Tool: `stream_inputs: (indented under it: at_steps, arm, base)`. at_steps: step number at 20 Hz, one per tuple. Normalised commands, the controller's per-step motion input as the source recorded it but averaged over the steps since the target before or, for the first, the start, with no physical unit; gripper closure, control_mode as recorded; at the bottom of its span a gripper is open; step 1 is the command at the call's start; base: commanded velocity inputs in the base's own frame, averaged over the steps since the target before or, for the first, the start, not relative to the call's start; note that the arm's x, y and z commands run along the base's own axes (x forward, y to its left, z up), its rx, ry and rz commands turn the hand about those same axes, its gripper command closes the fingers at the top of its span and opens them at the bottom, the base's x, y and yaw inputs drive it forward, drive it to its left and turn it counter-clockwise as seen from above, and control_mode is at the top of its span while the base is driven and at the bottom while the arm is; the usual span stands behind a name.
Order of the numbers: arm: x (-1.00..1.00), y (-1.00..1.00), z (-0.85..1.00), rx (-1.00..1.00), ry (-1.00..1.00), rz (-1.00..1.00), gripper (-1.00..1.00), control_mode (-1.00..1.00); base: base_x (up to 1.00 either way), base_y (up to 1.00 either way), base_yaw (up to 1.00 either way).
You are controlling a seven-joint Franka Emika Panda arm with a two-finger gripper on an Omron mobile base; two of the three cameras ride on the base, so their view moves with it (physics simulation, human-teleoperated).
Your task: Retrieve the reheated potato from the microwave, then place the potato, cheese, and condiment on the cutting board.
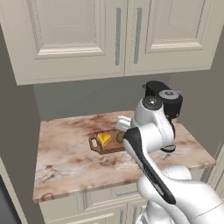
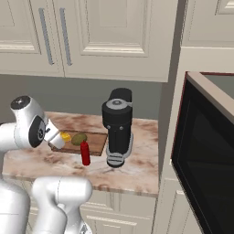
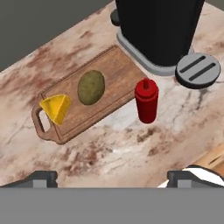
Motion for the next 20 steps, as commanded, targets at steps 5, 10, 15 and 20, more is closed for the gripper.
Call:
stream_inputs:
  at_steps: [5, 10, 15, 20]
  arm:
    - [-0.11, -0.49, 0.28, 0.00, 0.00, 0.00, -1.00, -1.00]
    - [0.00, -0.52, 0.00, -0.01, 0.00, 0.08, -1.00, -1.00]
    - [0.00, -0.32, -0.23, -0.01, 0.00, 0.18, -1.00, -1.00]
    - [0.00, -0.05, -0.34, 0.00, 0.00, 0.20, -1.00, -1.00]
  base:
    - [0.00, 0.00, 0.00]
    - [0.00, 0.00, 0.00]
    - [0.00, 0.00, 0.00]
    - [0.00, 0.00, 0.00]
